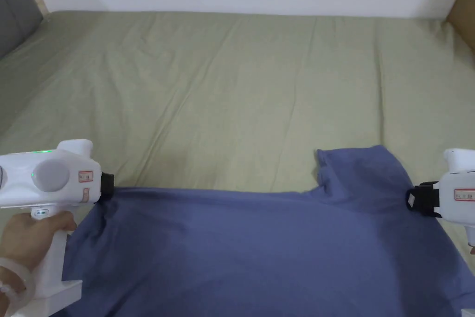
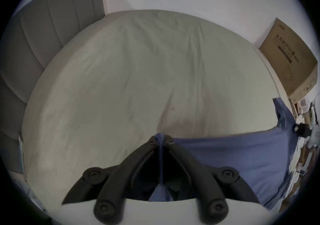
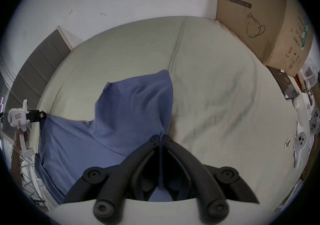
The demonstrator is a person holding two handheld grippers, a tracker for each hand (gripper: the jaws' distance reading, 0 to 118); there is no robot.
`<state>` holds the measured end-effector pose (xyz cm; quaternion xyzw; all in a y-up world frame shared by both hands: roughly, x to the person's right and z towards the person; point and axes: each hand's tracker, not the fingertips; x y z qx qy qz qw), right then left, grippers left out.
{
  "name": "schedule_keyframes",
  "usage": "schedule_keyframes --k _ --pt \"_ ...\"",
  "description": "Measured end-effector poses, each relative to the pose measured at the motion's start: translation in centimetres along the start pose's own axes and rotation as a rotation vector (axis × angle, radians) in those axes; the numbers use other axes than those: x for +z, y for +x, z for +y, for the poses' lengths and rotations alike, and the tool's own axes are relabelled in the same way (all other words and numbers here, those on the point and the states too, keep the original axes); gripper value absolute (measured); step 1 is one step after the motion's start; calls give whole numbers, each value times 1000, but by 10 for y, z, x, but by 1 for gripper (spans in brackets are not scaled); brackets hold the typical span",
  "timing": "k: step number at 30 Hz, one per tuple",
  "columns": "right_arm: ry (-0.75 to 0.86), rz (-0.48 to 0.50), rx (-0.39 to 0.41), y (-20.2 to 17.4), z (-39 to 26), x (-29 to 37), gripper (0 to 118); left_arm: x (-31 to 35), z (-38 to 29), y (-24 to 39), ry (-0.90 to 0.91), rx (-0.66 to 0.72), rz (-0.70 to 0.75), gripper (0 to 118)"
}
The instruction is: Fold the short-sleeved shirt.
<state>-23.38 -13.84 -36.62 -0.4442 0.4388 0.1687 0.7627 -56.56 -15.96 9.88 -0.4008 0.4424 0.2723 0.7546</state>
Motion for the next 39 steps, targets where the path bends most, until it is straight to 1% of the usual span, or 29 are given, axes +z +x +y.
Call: schedule_keyframes --k 3,5,9,13,17,19,21,22,25,29,32,34,36,37,38,39 --pt "24 10 4 -4 0 23 0 25 -9 5 30 -41 -2 2" --pt "42 17 2 -5 -2 42 0 48 -15 0 57 -32 -16 2" --pt "95 13 50 -9 -21 95 0 103 -33 -8 125 -64 -21 2" --pt "108 30 46 -1 -61 138 0 153 -64 -24 163 -50 -61 2" --pt "83 54 33 5 -117 170 0 184 -112 -38 164 -26 -81 2" --pt "56 64 12 9 -152 179 0 191 -139 -41 139 -35 -67 2" --pt "11 70 8 12 -183 182 0 192 -168 -44 98 -55 -50 2" --pt "-12 66 8 8 -194 184 0 191 -180 -47 84 -55 -52 2" --pt "-84 69 0 14 -226 175 0 183 -212 -54 38 -46 -48 2" --pt "-112 53 -23 13 -244 172 0 175 -233 -59 -3 -31 -44 2" --pt "-100 76 -59 16 -248 176 0 176 -237 -65 6 3 -51 2" --pt "-101 85 -63 18 -250 178 0 178 -236 -66 11 18 -55 2" --pt "-95 89 -68 17 -251 179 0 181 -236 -62 26 4 -48 3" --pt "-91 92 -68 17 -251 179 0 181 -236 -61 29 -6 -42 5" --pt "-88 92 -63 16 -252 180 3 182 -235 -60 30 -13 -33 17" --pt "-85 71 -59 14 -252 181 15 183 -235 -59 20 -18 -14 36"
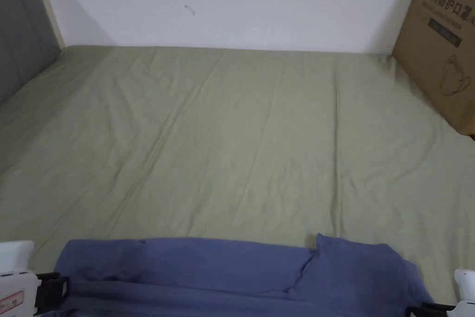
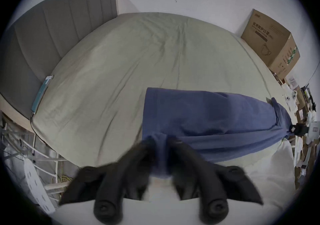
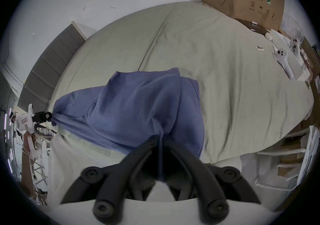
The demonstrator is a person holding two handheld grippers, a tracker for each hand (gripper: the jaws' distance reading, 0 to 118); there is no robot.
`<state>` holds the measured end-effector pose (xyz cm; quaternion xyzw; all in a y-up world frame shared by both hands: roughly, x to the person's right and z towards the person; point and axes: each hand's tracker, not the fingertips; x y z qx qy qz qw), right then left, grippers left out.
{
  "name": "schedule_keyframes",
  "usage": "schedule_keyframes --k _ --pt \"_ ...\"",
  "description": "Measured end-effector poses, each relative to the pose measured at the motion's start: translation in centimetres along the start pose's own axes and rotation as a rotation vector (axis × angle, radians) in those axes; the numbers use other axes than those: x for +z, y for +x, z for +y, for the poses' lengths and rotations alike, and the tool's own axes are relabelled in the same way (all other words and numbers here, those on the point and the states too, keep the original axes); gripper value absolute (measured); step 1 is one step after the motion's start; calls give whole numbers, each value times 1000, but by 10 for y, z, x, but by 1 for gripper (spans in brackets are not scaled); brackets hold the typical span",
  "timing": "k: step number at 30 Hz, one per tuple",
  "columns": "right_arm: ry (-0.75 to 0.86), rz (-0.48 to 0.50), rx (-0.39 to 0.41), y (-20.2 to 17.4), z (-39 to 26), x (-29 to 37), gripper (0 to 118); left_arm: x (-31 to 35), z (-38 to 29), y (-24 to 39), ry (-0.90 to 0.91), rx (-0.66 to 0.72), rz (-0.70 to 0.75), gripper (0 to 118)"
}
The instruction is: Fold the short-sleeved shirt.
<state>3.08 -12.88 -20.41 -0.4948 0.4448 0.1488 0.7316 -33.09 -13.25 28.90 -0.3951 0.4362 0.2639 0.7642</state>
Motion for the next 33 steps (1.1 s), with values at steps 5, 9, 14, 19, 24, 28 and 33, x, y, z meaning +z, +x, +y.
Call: schedule_keyframes --k 5,9,14,19,24,28,33 --pt "45 -66 25 2 11 13 55 21 3 -2 66 57 -37 110" --pt "132 -38 45 -13 35 19 55 40 14 0 127 136 -135 110" --pt "204 -41 110 -62 57 10 0 35 17 9 130 154 -172 0" --pt "140 62 160 -100 55 -27 0 38 16 -9 140 230 -218 0" --pt "99 106 207 -141 56 -41 0 32 9 -52 170 452 -282 12" --pt "55 166 224 -155 53 -60 0 4 -1 -70 71 556 -270 103" --pt "19 157 288 -183 55 -67 0 -39 -19 -73 -12 699 -417 111"
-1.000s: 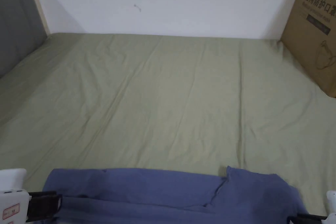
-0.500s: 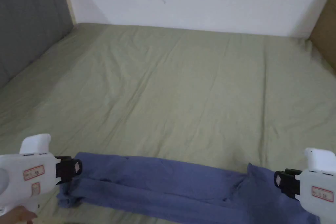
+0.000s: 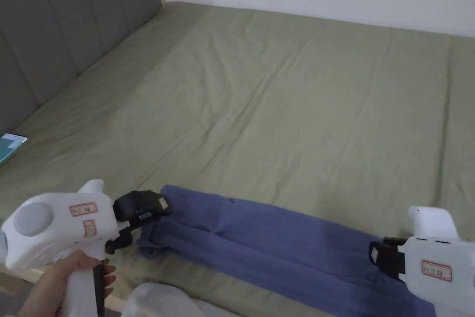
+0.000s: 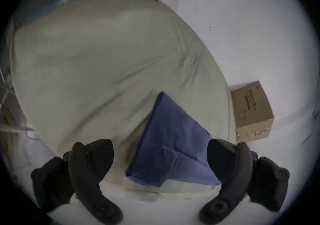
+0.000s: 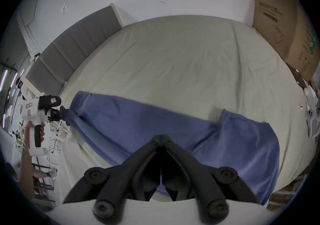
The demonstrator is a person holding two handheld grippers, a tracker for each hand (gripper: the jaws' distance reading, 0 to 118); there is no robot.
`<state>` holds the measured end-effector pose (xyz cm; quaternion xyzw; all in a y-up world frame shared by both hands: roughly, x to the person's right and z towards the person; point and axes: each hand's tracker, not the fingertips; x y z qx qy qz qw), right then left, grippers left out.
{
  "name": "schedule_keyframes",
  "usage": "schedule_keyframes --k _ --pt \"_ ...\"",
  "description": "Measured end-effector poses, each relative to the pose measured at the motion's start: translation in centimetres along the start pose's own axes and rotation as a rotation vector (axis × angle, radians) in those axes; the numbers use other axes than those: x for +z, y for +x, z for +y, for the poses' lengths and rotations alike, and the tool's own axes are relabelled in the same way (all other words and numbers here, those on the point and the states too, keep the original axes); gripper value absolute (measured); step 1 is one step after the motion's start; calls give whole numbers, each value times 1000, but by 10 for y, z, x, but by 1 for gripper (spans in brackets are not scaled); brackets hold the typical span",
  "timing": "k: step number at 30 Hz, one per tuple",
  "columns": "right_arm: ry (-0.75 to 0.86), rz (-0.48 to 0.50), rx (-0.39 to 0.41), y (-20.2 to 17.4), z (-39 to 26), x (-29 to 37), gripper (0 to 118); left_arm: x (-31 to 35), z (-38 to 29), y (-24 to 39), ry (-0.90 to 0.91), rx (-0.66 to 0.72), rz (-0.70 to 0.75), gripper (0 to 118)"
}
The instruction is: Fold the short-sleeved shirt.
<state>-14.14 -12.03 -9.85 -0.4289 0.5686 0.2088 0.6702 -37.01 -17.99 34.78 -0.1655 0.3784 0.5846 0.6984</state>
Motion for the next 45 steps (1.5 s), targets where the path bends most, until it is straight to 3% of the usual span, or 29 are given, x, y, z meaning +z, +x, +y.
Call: schedule_keyframes --k 4,5,6,7,8,9,19,29,33,38,42,45 --pt "-15 16 -1 0 -3 -17 0 -19 -8 -7 -21 50 -60 109" --pt "-19 13 1 -4 -4 -16 0 -19 -2 -13 -17 42 -63 96" --pt "-23 10 2 -9 -5 -14 0 -19 1 -14 -9 45 -73 67" --pt "-27 10 4 -10 -5 -15 0 -21 4 -16 1 55 -73 21" --pt "-30 11 7 -11 -5 -17 0 -29 6 -21 -3 95 -61 10" --pt "-34 9 7 -9 -5 -18 0 -34 1 -21 -16 150 -84 10" --pt "-29 -19 6 3 -8 0 0 -9 12 -16 25 30 -19 9" --pt "-10 -42 -65 27 -16 19 0 33 27 -3 107 -23 80 9" --pt "-8 -29 -114 36 -21 22 0 37 18 37 128 -176 41 9" --pt "1 -45 -126 45 -25 28 0 34 -5 120 119 -425 -116 9" --pt "26 -41 -156 52 -30 38 0 3 -42 180 8 -627 -180 9" --pt "33 -47 -174 59 -36 44 0 -36 -78 204 -79 -765 -135 9"
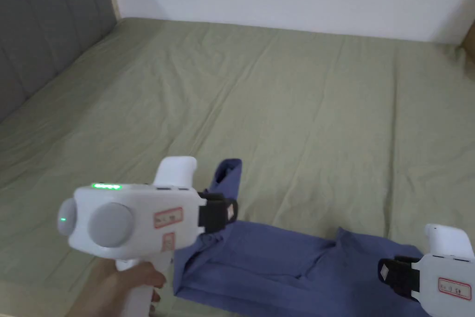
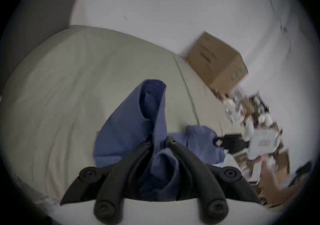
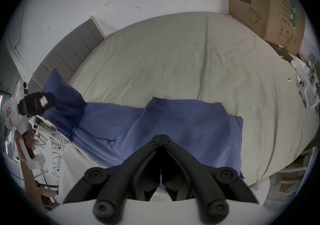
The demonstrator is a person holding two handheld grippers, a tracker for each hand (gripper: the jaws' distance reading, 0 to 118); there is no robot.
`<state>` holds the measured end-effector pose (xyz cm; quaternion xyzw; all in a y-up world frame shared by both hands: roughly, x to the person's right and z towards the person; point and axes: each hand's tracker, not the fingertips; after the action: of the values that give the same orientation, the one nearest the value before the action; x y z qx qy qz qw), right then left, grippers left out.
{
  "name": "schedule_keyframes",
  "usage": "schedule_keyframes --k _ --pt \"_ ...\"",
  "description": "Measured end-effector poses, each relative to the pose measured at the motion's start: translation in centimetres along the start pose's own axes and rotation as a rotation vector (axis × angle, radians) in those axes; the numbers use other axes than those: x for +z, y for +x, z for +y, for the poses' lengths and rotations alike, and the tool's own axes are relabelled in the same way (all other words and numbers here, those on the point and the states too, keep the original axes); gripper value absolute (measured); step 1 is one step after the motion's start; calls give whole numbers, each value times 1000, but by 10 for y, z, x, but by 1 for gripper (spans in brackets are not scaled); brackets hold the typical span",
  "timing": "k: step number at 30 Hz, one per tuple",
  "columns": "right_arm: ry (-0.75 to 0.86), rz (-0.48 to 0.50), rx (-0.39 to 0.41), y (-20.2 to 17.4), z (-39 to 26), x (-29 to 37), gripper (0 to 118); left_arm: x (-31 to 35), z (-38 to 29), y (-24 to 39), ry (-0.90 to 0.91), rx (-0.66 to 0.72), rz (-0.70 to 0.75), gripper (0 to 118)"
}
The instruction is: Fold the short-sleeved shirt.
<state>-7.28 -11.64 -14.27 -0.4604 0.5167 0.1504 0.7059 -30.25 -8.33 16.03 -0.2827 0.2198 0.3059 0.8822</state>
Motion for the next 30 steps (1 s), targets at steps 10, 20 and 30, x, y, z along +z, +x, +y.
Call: schedule_keyframes --k 10,20,30 --pt "7 -17 -95 40 -23 12 0 -81 -47 57 -216 -38 -97 77" --pt "32 1 -117 42 -24 14 0 -35 -39 -4 7 298 -95 2" --pt "27 38 -131 41 -26 9 0 -71 -74 0 -124 310 -53 2"
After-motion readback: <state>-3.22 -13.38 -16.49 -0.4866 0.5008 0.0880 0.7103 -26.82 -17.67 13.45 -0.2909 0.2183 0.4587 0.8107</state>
